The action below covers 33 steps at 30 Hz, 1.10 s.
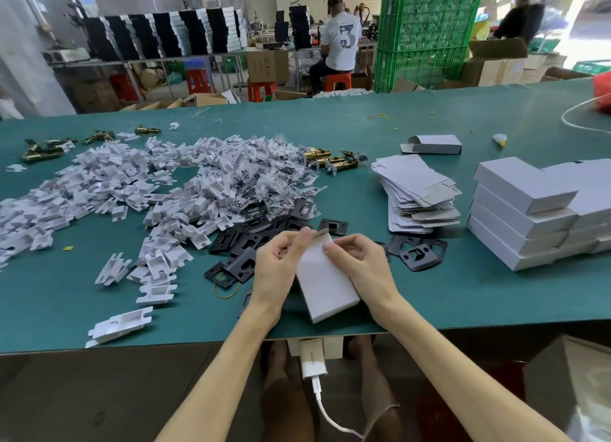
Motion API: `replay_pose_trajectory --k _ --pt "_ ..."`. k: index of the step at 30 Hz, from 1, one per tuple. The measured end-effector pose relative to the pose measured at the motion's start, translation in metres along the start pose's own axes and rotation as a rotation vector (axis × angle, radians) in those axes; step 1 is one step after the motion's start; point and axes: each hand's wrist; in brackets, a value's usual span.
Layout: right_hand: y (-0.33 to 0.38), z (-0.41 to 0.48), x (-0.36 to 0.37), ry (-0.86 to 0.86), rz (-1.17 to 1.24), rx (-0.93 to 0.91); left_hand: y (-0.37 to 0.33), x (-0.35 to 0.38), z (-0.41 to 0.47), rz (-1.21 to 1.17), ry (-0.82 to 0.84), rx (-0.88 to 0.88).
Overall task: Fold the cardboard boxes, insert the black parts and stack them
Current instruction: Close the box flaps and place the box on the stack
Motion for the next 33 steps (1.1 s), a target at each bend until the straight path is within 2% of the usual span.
replay_pose_trajectory --k 7,11,19,26,33 --pt "-0.001 -0.001 -0.003 0.027 0.078 -0.026 -0.018 -0.005 0.018 0.083 0.094 -0.062" --pt "-0.001 -0.002 -0.005 0.044 0.132 -0.030 -0.022 -0.008 0.020 0.092 0.232 -0.106" --pt "0.001 -0.003 -0.006 0.091 0.154 -0.013 -0.011 -0.009 0.025 0.104 0.210 -0.075" --pt "0.004 -0.004 -0.008 0.201 0.172 -0.051 -0.015 -0.020 0.026 0.004 0.165 -0.216" --pt "0.006 -0.004 -0.010 0.220 0.221 -0.033 -0.035 -0.025 0.030 0.179 0.251 -0.136"
Point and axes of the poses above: each hand's wrist, its own z-axis towards the middle knuckle, its own x-axis out of the palm, y = z × x, and after that the axes turned 6 degrees about -z, right-handed
